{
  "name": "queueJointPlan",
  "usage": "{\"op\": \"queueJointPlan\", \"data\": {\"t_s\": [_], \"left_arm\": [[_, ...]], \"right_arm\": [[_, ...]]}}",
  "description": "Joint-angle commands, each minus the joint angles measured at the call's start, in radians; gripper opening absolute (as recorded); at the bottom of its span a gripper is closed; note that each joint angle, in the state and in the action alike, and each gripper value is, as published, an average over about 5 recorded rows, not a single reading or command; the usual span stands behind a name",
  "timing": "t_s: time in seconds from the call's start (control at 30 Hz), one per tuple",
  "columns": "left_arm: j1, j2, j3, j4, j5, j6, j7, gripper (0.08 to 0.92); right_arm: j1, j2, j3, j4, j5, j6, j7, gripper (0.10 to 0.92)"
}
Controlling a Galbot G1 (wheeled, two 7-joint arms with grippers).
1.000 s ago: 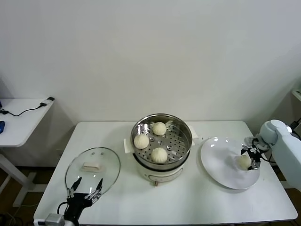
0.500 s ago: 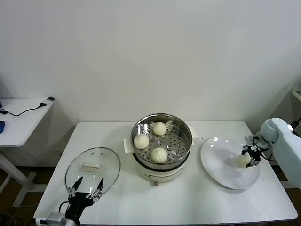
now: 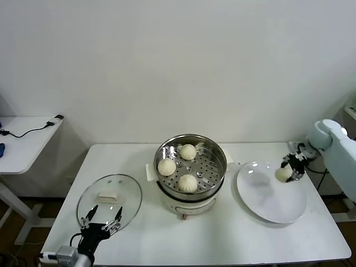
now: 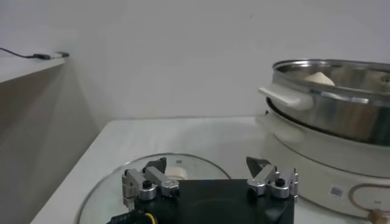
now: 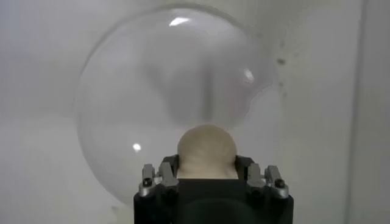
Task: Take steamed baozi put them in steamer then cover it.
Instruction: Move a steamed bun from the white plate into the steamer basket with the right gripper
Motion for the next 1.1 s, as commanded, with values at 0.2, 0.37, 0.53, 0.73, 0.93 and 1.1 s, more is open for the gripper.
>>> {"op": "queueJointPlan", "data": {"t_s": [0.2,0.37,0.53,0.73,0.93,1.1], "left_arm": [[-0.069,0.022,-0.021,-0.007,0.001,0.024,0.011,0.823],[-0.075,0.021,-0.03,-0.006,-0.009,0.024,0.013,0.823],[-0.075,0.014,-0.03,-0.015,-0.015,0.022,0.012,0.823],[-0.074,0.003,-0.026,-0.024,-0.017,0.021,0.012,0.823],[-0.073,0.0,-0.029,-0.029,-0.026,0.02,0.011,0.823],[-0.072,0.0,-0.032,-0.031,-0.028,0.018,0.01,0.823]], "right_arm": [[0.587,0.205,-0.596,0.067,0.509,-0.255,0.013,0.619],[0.611,0.307,-0.662,0.073,0.567,-0.301,0.04,0.619],[0.602,0.384,-0.69,0.061,0.566,-0.323,0.051,0.619],[0.555,0.424,-0.715,0.052,0.538,-0.336,0.068,0.619],[0.498,0.437,-0.712,0.043,0.485,-0.34,0.082,0.619],[0.466,0.439,-0.719,0.042,0.456,-0.34,0.084,0.619]]}}
